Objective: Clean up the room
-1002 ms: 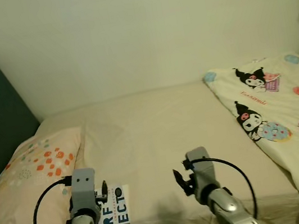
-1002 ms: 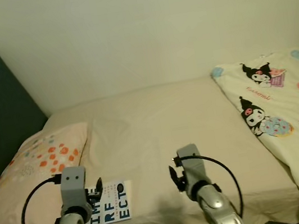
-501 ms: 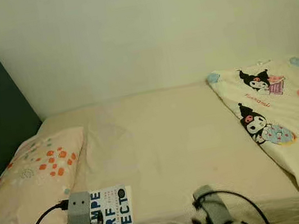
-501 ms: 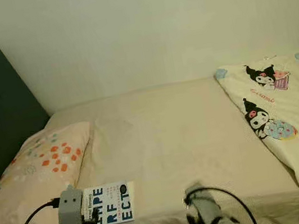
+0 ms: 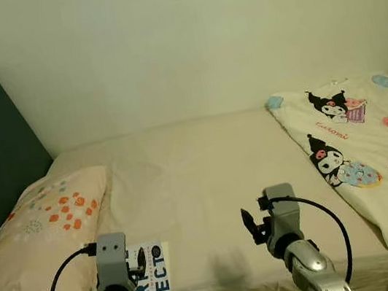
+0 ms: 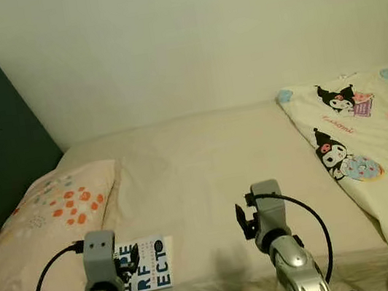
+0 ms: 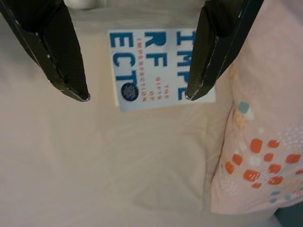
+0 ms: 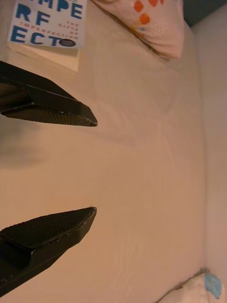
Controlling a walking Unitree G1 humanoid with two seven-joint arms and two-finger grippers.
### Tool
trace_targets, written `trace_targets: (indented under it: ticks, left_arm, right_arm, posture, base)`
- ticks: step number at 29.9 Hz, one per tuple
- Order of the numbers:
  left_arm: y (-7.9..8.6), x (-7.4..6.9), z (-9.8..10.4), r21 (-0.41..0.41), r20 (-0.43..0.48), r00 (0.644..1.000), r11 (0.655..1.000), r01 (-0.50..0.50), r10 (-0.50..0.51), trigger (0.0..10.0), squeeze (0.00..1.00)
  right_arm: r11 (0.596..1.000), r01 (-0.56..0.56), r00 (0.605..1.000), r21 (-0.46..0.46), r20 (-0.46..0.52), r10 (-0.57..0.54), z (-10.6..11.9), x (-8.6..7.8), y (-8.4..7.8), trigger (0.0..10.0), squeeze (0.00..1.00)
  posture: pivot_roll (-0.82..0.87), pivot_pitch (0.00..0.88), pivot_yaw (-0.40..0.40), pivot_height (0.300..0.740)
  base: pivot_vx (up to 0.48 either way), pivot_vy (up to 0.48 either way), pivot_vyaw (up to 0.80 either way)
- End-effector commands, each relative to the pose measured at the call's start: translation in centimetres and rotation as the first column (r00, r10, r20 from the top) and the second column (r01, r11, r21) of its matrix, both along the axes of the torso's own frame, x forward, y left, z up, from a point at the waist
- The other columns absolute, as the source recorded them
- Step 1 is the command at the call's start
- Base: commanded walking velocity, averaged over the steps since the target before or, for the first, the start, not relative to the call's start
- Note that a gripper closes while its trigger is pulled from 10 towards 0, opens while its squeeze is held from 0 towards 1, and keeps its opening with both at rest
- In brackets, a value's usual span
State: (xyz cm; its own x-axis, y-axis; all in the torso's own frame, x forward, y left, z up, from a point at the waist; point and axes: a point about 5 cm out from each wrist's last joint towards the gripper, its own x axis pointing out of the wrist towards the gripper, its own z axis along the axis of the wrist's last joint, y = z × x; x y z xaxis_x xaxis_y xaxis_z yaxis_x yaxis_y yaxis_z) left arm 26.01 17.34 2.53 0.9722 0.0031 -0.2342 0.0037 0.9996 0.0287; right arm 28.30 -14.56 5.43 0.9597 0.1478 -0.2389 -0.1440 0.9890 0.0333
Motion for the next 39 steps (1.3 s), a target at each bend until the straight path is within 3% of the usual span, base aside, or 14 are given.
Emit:
trace_targets:
  ticks: [1,27,30,39]
  left_arm:
    - [-0.06,-0.14,-0.05,0.004,-0.001,1.0,1.0,0.007,-0.007,10.0,0.0]
    - [0.16,-0.28,-0.02,-0.002,-0.032,0.999,1.0,0.013,-0.013,10.0,0.0]
    - [0.01,-0.37,-0.54,-0.019,-0.094,0.995,0.999,0.027,-0.029,10.0,0.0]
    - [-0.14,-0.53,-0.67,-0.01,-0.11,0.991,0.997,0.075,-0.076,10.0,0.0]
  right_arm:
    - [1.0,-0.004,1.0,0.006,-0.007,0.004,-0.25,-0.18,0.19,10.0,0.0]
    - [1.0,-0.009,1.0,0.019,-0.01,0.009,-0.31,-0.44,0.2,10.0,0.0]
    - [1.0,-0.011,1.0,0.021,-0.008,0.011,-0.29,-0.46,0.24,10.0,0.0]
    - [0.999,-0.01,1.0,0.032,-0.009,0.01,-0.43,-0.67,0.36,10.0,0.0]
  posture:
    - [-0.07,0.036,0.036,0.74]
    - [-0.07,0.042,0.037,0.74]
    - [-0.07,0.042,0.037,0.74]
    - [-0.07,0.041,0.048,0.74]
  base:
    - [0.0,-0.405,0.0]
    - [0.0,-0.376,0.0]
    - [0.0,0.0,0.0]
    - [0.0,0.427,0.0]
